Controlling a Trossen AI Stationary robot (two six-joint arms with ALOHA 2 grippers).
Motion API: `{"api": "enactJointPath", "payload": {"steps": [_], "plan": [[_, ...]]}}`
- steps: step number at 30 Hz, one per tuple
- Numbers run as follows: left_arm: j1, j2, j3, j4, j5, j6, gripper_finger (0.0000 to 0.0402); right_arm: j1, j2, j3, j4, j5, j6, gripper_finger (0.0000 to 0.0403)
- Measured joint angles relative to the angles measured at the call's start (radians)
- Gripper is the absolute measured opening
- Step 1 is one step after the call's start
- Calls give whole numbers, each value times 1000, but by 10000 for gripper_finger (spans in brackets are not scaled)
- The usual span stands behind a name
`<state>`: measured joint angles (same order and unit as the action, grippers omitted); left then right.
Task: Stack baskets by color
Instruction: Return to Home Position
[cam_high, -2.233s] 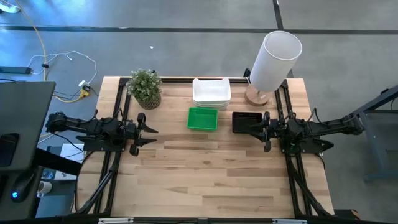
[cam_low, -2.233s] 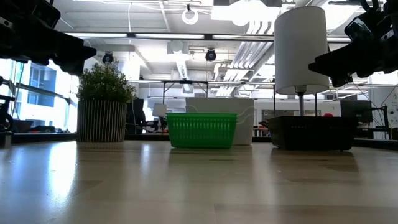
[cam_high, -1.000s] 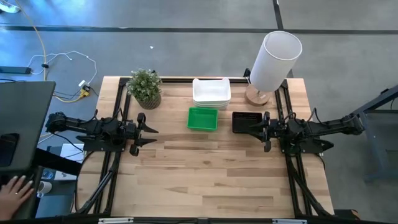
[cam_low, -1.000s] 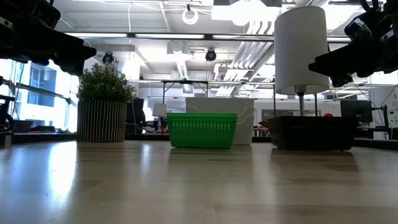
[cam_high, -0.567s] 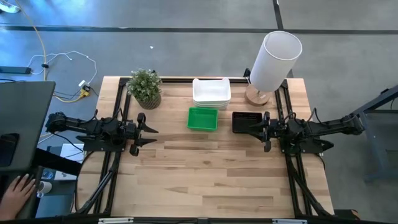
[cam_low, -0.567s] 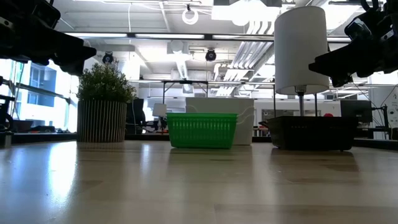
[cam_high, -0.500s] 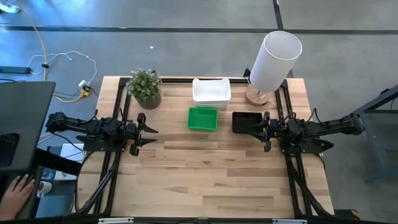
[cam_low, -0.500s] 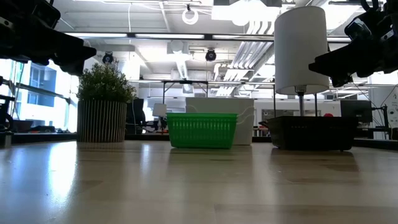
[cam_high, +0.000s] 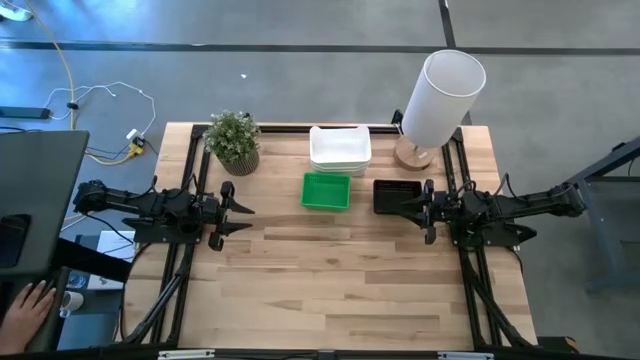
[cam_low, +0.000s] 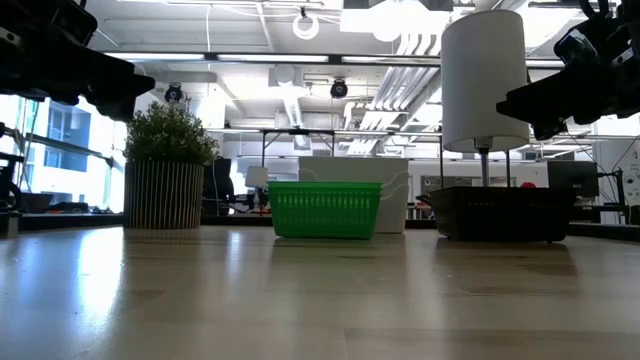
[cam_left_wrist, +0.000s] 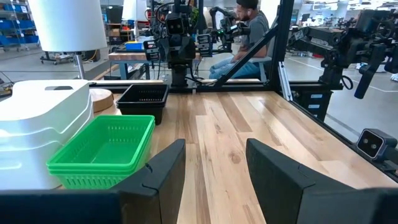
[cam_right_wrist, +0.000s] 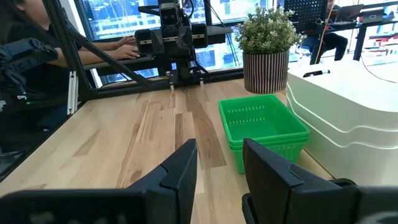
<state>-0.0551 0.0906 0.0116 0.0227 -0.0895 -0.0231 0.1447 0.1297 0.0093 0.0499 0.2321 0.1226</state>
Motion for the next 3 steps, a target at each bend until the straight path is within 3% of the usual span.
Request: {"api": "enactJointPath", "payload": {"steps": [3], "plan": [[0,0,0,0,0,0,156,0,0,0,0,0,0,118]]}}
